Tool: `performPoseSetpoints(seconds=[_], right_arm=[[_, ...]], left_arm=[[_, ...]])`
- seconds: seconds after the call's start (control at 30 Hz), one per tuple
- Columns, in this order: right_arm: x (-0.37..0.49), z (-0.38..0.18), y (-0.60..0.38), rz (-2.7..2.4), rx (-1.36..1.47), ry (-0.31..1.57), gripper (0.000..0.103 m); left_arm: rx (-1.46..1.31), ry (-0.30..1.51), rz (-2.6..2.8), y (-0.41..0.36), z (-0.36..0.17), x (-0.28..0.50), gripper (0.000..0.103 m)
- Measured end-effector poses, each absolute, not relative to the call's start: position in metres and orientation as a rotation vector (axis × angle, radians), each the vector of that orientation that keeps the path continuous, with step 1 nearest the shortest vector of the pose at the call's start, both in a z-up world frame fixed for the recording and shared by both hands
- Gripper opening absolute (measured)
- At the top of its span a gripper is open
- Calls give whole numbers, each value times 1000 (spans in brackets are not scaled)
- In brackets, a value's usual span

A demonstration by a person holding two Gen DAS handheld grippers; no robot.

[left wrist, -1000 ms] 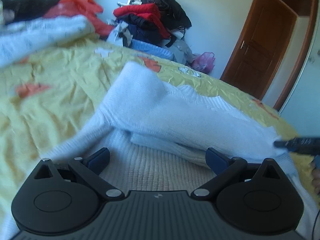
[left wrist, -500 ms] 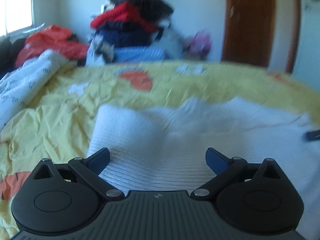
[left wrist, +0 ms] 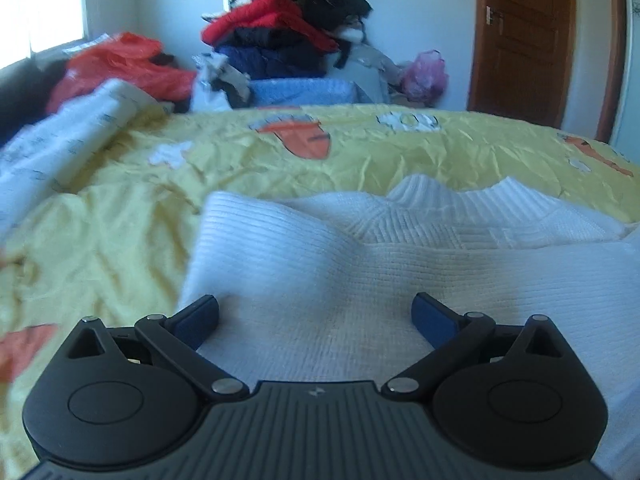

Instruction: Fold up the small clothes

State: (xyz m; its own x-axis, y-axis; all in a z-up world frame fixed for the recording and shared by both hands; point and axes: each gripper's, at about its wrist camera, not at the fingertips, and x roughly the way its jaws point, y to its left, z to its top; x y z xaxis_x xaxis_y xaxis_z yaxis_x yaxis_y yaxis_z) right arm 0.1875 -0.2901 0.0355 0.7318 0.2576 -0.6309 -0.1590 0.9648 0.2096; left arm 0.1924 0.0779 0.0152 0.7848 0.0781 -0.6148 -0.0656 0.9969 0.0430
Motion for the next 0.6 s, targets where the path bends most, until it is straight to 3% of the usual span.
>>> performPoseSetpoints(seconds=[0.13,0.37,0.47,0.6], right_arm=[[155,58,-284,230,131,606,57],[161,32,-239,314,68,700,54],[157,16,-234,327,-23,636,54],[156,30,-231,312,-39,693,56]], left_arm=[[17,596,-10,68,34,146,103],[93,656,-76,42,9,140,103],[49,664,-83,50,5,147,103],[85,665,-42,45,14,139,103]])
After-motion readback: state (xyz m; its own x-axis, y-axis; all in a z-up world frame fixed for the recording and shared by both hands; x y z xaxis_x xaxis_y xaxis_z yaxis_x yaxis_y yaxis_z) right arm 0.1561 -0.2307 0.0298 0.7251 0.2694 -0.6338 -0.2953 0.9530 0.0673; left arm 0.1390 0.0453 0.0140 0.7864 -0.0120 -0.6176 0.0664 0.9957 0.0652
